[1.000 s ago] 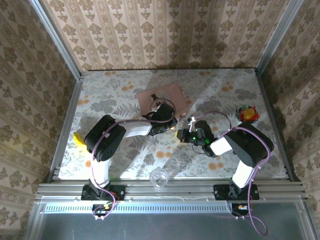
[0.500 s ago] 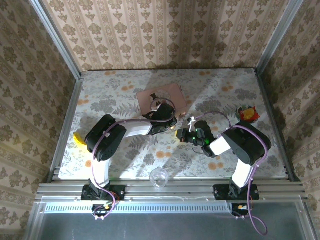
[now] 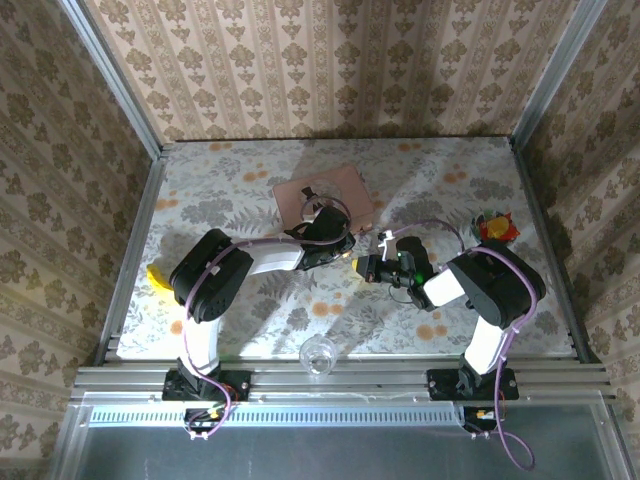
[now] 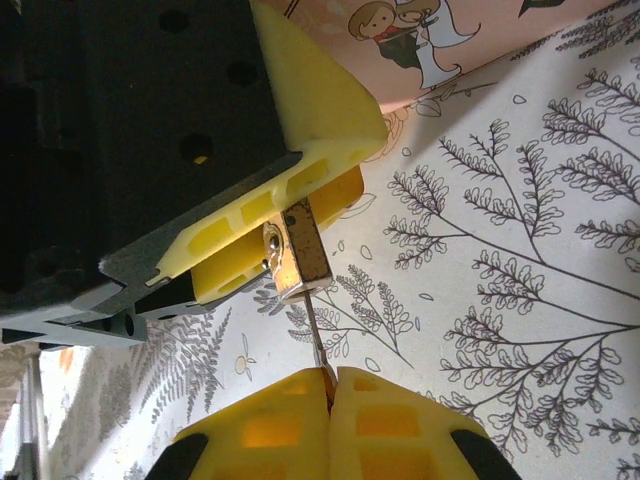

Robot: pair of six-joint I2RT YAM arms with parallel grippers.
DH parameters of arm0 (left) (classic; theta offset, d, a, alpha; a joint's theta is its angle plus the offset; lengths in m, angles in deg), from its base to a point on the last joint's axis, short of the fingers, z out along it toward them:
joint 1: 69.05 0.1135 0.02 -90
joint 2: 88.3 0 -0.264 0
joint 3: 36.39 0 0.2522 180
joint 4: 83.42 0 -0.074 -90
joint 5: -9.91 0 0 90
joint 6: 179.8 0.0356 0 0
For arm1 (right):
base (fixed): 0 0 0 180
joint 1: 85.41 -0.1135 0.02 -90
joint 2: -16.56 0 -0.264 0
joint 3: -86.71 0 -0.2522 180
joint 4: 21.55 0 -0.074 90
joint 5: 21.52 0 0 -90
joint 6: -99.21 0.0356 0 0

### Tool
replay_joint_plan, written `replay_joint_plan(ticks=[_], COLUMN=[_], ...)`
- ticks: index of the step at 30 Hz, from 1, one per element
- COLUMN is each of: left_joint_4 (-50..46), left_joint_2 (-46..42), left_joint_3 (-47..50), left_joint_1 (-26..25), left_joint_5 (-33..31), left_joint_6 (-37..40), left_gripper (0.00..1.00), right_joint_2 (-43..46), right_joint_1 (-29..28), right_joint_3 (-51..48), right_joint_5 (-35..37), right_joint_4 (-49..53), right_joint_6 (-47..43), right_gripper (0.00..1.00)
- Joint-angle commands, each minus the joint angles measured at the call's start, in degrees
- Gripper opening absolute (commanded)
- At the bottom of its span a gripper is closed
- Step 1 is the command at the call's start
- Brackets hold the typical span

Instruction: Unlock the padlock with the key

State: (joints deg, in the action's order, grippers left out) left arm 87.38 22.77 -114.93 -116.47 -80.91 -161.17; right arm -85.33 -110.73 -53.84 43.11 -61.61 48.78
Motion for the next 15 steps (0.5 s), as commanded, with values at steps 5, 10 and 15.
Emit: replay_joint_plan(ticks=[5, 10, 15], left_joint_4=[0.5, -0.31, -0.75], left_joint_2=[2.4, 2.58, 2.46], left_joint_3=[-0.4, -1.11, -0.89], left_joint_1=[-2.65, -2.84, -3.0], left_joint_5=[12.07, 12.33, 12.51], left_joint_6=[-5.37, -5.18, -5.7], left_gripper=[0.0, 0.0, 0.0], right_joint_2=[-1.12, -1.08, 1.32], right_joint_1=[-0.86, -1.13, -1.78], right_joint_3=[2.83, 2.98, 1.84], right_joint_5=[3.56, 4.17, 7.68], right_joint_4=[-12.45, -10.96, -11.16], right_joint_6=[6.35, 5.28, 2.35], right_gripper=[0.0, 0.0, 0.0])
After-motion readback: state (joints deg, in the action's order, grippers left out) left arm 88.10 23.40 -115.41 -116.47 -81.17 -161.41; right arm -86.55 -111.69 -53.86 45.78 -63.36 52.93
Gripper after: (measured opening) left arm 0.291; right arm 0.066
